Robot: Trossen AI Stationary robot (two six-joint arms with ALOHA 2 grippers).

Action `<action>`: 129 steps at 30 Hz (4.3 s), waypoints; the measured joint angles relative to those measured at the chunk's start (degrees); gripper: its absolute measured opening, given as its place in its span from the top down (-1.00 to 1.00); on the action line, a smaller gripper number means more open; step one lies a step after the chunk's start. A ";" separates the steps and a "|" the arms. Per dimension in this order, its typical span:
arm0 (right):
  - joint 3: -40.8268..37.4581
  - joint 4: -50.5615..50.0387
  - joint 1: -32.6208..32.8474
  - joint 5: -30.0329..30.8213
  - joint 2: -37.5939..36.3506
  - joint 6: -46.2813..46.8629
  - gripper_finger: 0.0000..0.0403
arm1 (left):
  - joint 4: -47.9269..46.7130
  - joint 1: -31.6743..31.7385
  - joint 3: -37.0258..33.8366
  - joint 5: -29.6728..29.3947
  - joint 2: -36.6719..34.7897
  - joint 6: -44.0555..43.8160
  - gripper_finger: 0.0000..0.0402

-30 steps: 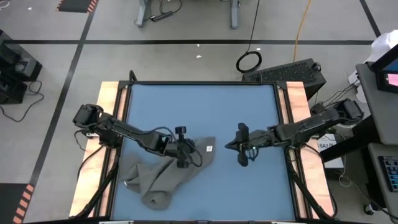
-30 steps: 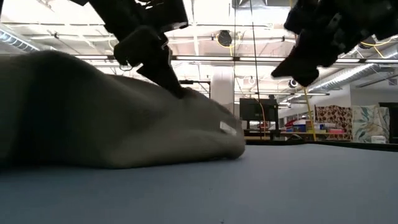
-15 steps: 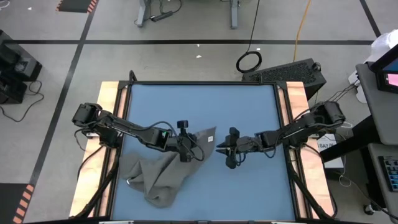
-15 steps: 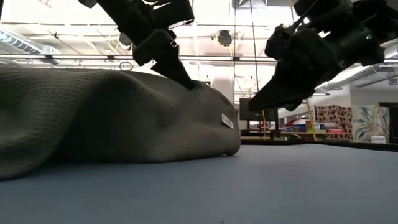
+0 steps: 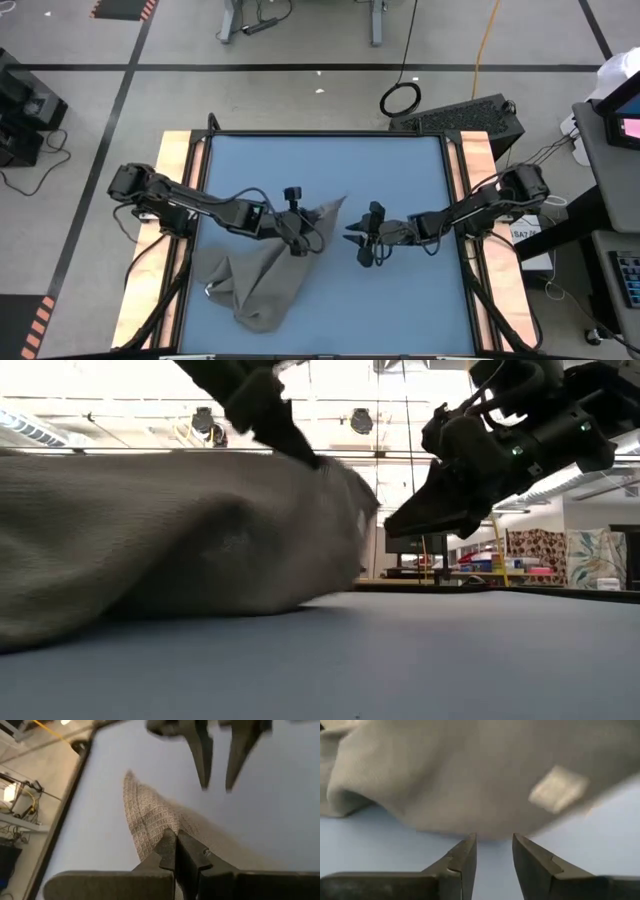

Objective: Roll towel
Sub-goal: Roll the gray towel

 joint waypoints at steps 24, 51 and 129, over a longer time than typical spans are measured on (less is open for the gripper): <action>17.76 7.81 -0.54 -10.25 17.84 -11.92 0.42 | 0.39 5.33 4.65 -5.18 -5.83 11.78 0.97; 16.44 -9.82 -3.16 33.66 10.92 -8.72 0.42 | -3.61 -5.47 11.58 -11.50 -5.81 11.80 0.97; 16.50 -25.43 8.32 15.82 -16.49 -19.30 0.39 | -7.97 -7.99 13.15 -1.54 -3.24 1.20 0.97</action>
